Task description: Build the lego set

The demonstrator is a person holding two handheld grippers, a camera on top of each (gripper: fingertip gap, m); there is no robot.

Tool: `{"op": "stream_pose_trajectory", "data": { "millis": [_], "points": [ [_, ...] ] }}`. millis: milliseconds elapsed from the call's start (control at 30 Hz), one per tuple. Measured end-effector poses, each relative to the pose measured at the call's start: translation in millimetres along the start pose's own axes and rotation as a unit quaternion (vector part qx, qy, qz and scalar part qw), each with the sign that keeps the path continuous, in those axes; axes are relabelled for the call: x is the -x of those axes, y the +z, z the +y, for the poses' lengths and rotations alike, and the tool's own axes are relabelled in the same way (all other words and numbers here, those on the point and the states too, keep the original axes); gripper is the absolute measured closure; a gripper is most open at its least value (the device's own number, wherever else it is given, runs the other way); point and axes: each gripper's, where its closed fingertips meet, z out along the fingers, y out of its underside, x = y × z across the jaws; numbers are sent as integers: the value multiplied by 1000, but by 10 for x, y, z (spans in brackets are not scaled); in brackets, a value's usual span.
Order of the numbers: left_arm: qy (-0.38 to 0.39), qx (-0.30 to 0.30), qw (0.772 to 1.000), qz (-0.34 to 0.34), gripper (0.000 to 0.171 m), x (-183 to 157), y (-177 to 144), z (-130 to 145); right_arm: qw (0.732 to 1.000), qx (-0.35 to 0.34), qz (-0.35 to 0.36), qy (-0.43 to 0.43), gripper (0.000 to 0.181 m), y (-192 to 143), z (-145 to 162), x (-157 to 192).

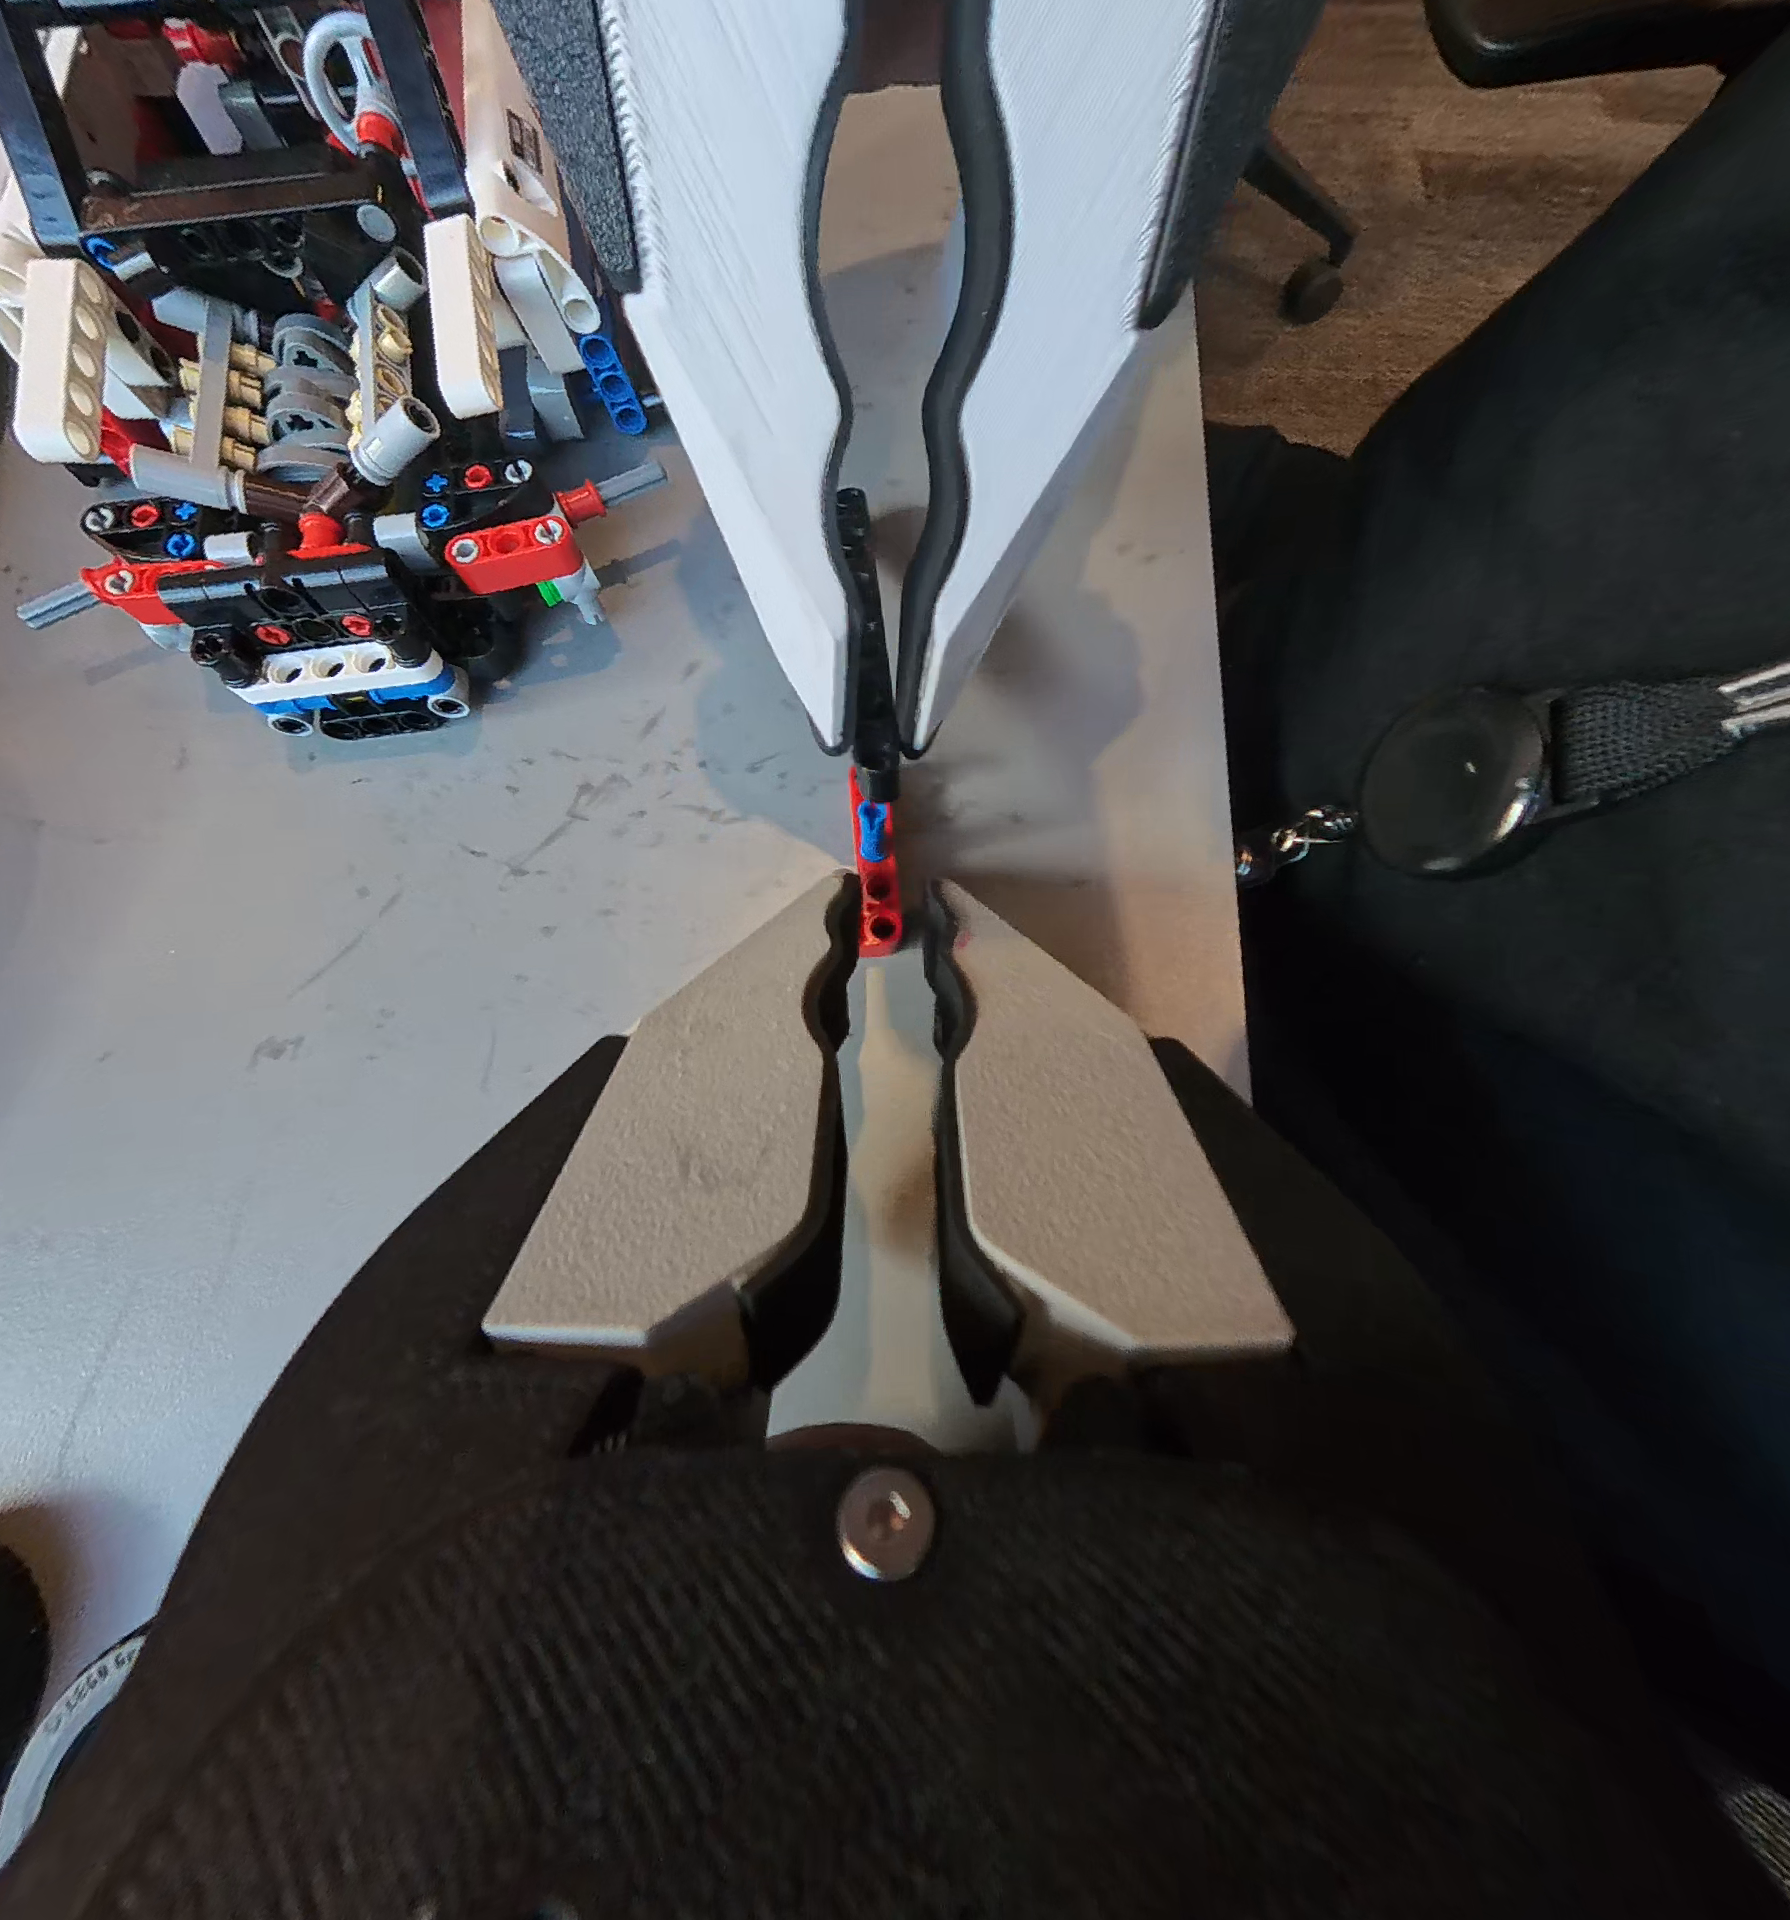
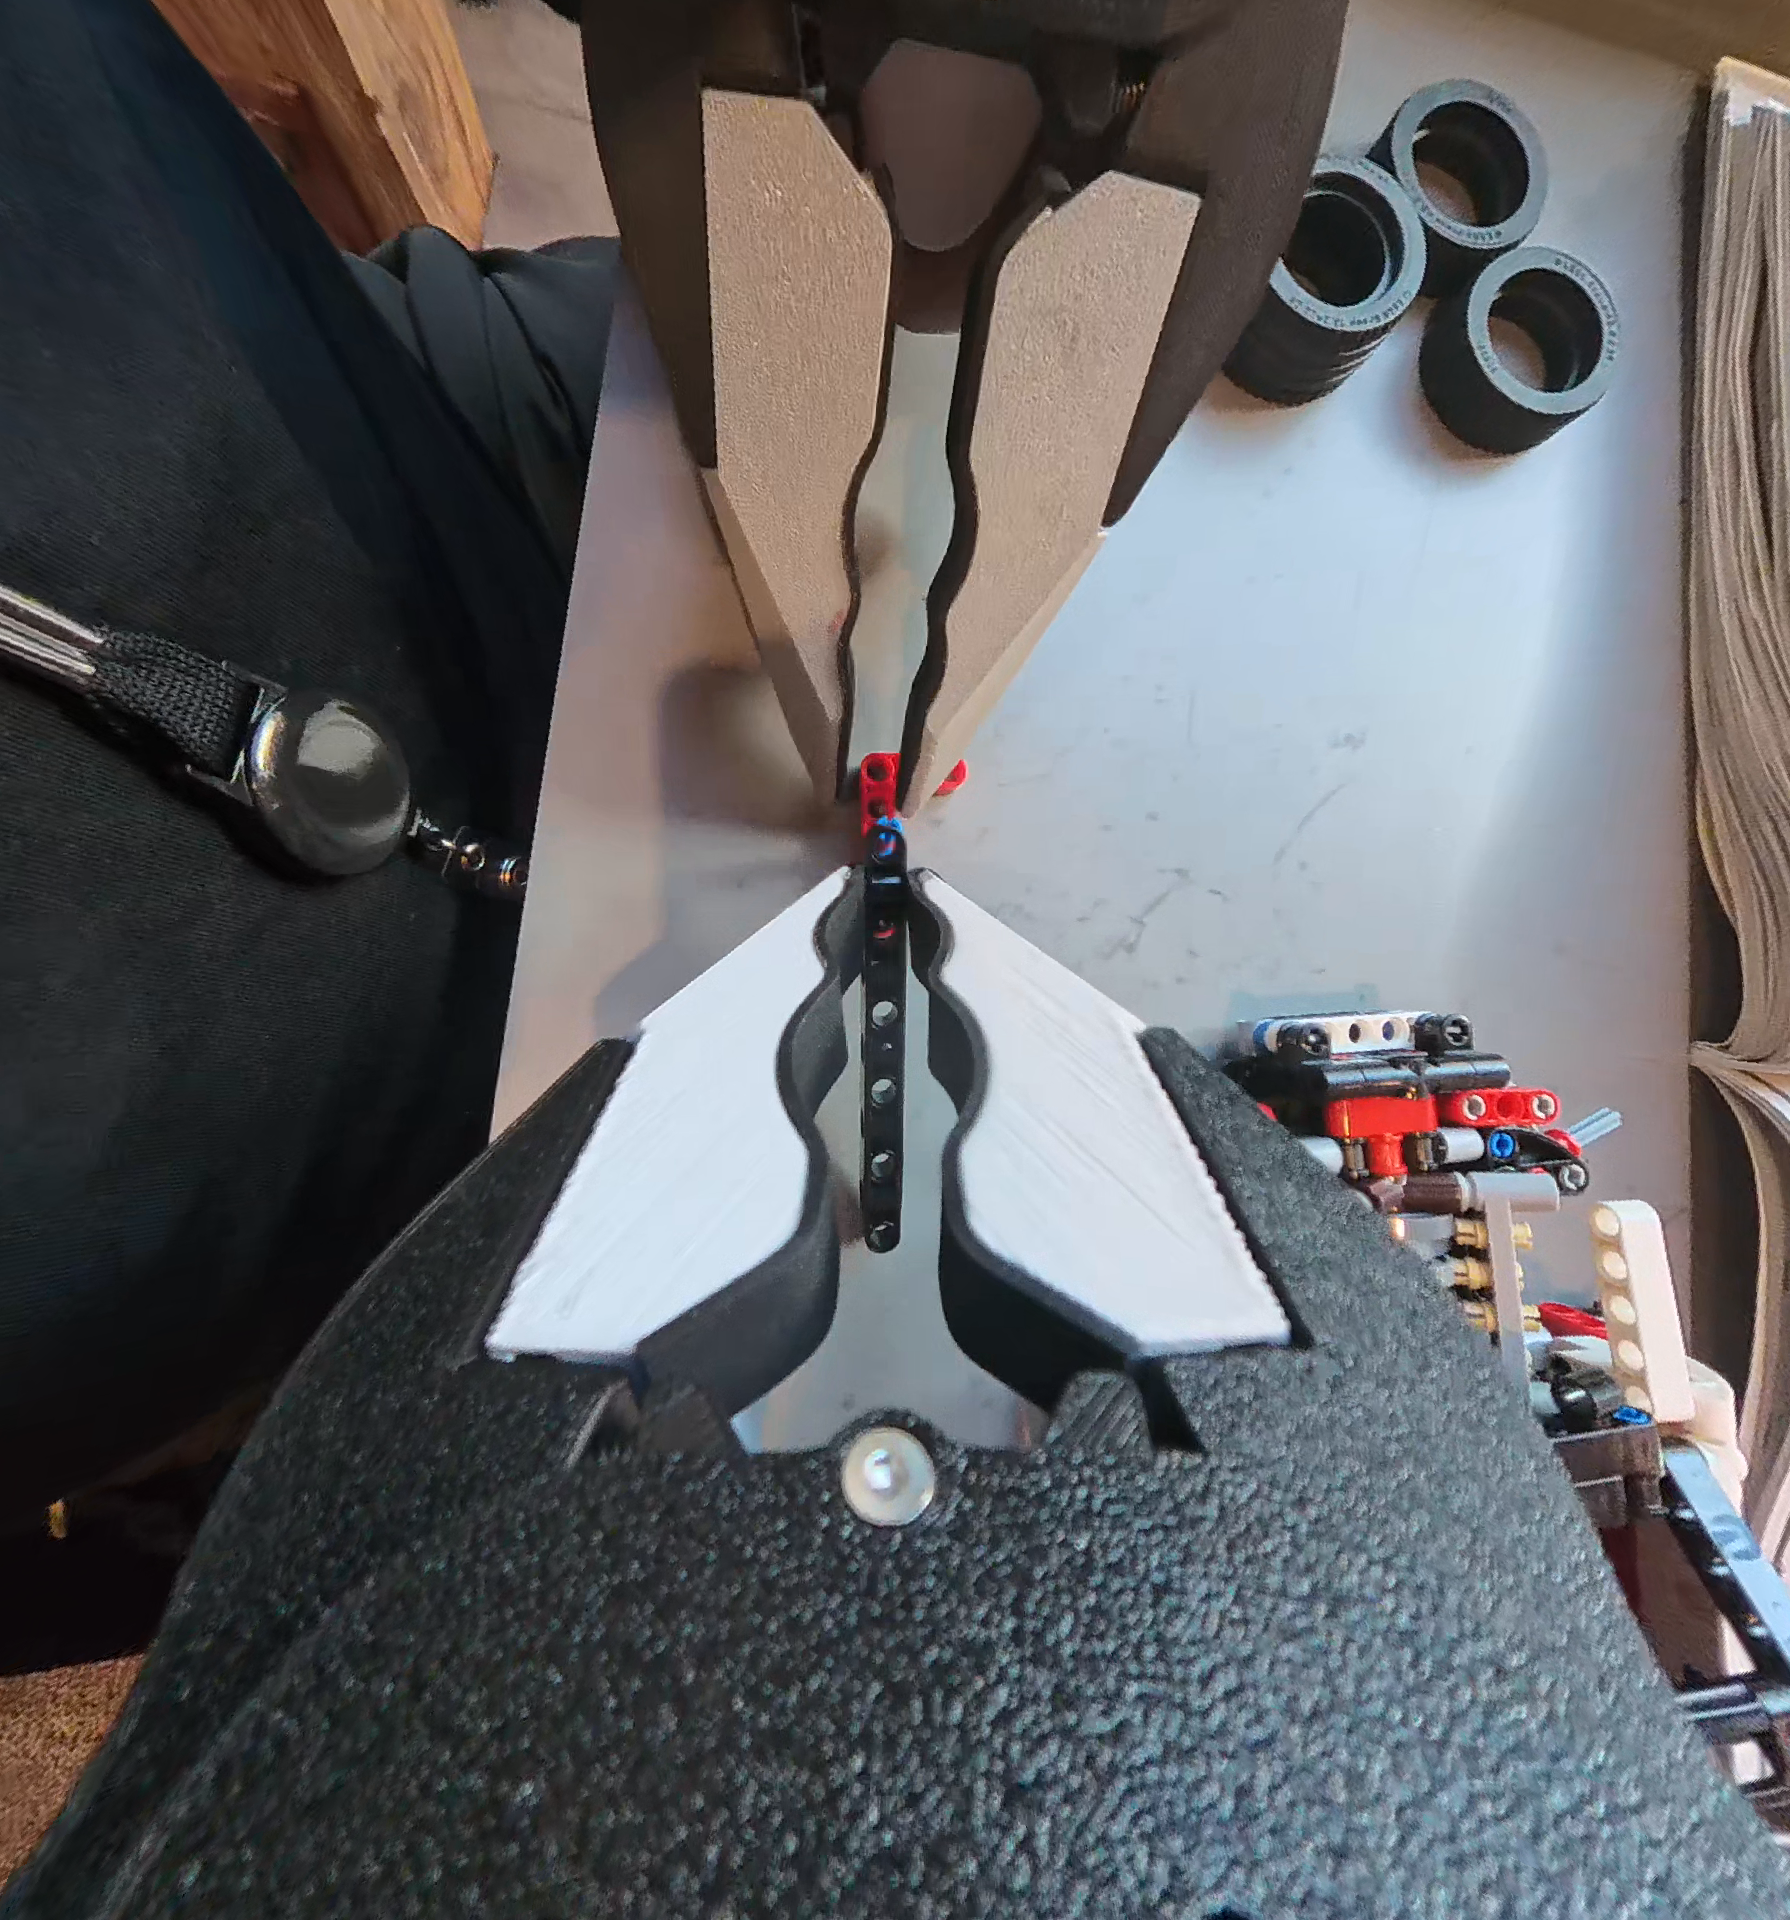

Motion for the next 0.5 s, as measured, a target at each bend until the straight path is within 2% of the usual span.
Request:
{"op": "stream_pose_trajectory", "data": {
  "millis": [267,400,500],
  "points": [
    [-10,-31,999,-1,160,21,-65,-70,999,-27,12,14,174,-35,-3,4],
    [-30,-69,997,0,162,-1,-101,-207,999,-40,16,15,174,-48,-27,16],
    [-27,-76,997,-10,163,8,-88,-268,998,-56,15,17,174,-52,-40,26]
  ]
}}
